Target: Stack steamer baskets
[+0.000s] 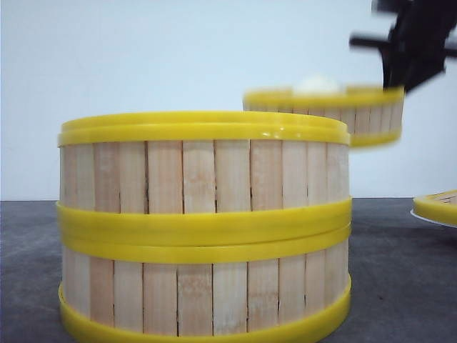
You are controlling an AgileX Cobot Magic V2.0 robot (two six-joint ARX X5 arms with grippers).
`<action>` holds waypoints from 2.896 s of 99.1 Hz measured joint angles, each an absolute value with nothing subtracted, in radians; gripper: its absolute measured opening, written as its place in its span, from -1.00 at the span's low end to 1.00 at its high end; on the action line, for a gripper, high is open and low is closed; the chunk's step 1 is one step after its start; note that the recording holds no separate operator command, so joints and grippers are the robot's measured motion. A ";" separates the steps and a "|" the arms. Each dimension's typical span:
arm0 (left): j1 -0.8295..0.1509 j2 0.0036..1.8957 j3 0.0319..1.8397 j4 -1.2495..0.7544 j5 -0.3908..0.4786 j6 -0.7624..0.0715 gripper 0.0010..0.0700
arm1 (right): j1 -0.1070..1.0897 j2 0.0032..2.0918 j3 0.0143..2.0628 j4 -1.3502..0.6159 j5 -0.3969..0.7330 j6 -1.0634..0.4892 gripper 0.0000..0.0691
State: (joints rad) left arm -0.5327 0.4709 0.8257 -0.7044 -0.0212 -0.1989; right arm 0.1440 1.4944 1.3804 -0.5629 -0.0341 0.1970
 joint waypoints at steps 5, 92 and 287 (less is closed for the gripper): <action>-0.533 0.471 0.826 -0.707 -0.021 -0.199 -0.22 | 0.149 1.462 1.396 -0.597 -0.056 0.187 -0.91; -0.533 0.471 0.826 -0.729 -0.021 -0.191 -0.22 | 0.623 1.348 1.403 -0.841 -0.078 0.116 -0.91; -0.533 0.471 0.826 -0.753 -0.021 -0.154 -0.22 | 0.378 1.061 1.346 -0.953 0.236 0.111 -0.01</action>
State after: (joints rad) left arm -0.5327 0.4713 0.8257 -0.7532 -0.0212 -0.1539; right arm 0.3779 1.0611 1.3464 -0.9527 0.2356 0.1112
